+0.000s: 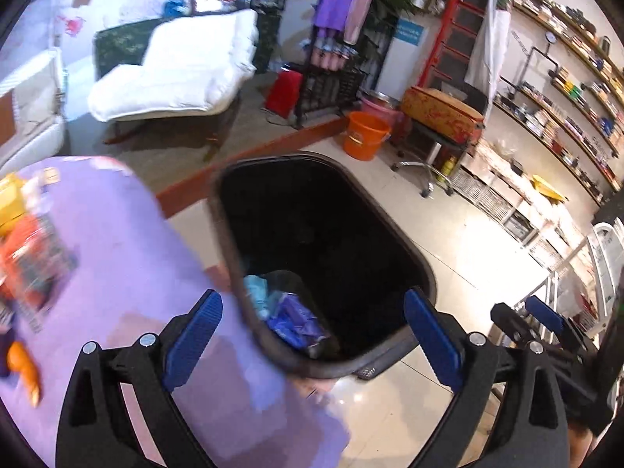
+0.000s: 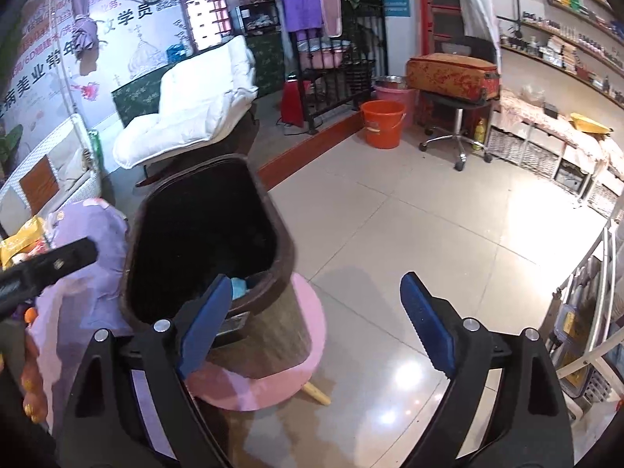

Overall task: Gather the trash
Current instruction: 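Grasp the blue yogurt cup with the left gripper while the right grasps the orange peel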

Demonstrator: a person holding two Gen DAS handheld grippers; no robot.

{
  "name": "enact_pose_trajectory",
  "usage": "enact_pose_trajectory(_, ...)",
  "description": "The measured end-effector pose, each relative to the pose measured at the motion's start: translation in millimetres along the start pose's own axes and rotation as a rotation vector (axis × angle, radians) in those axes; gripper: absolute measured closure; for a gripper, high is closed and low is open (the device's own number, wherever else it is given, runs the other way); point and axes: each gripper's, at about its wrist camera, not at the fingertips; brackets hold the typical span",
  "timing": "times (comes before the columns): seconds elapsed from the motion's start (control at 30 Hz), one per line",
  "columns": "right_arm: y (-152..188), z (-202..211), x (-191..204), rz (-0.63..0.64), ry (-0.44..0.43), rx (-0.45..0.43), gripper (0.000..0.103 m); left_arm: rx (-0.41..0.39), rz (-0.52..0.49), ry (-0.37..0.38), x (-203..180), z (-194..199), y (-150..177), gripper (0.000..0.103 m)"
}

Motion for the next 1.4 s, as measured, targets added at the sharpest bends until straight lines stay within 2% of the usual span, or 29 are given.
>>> enact_pose_trajectory(0.27,0.7,9.7,49.4,0.080,-0.145,0.009,0.016,-0.078,0.045,-0.106,35.8,64.1,13.9,0.009)
enact_pose_trajectory(0.47,9.7,15.0,88.7,0.138,-0.240,0.033,0.016,-0.093,0.061,-0.212,65.3,96.9,25.7,0.009)
enact_pose_trajectory(0.7,19.4,24.1,139.2,0.207,-0.390,0.082,0.016,-0.053,0.100,-0.333,122.7,120.4,38.6,0.009)
enact_pose_trajectory(0.9,29.0,34.9,177.5,0.270,-0.493,0.117,0.016,0.009,-0.005,-0.428,176.3,126.3,37.3,0.009)
enact_pose_trajectory(1.17,41.8,42.5,204.1,0.319,-0.566,0.179,0.016,0.178,-0.039,-0.391,240.9,90.1,23.6,0.009)
enact_pose_trajectory(1.33,47.5,48.4,215.2,0.358,-0.589,0.193,0.016,0.247,-0.005,-0.350,261.8,65.0,13.6,0.009)
enact_pose_trajectory(1.4,50.0,49.6,219.9,0.371,-0.603,0.202,0.016,0.263,-0.006,-0.348,269.6,54.2,9.1,0.014)
Point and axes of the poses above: each gripper's, at about its wrist camera, not at the fingertips, and z roughly against the way its jaws point, x to its left, y to its underside, and after that the axes turned 13 degrees about -x, right-handed
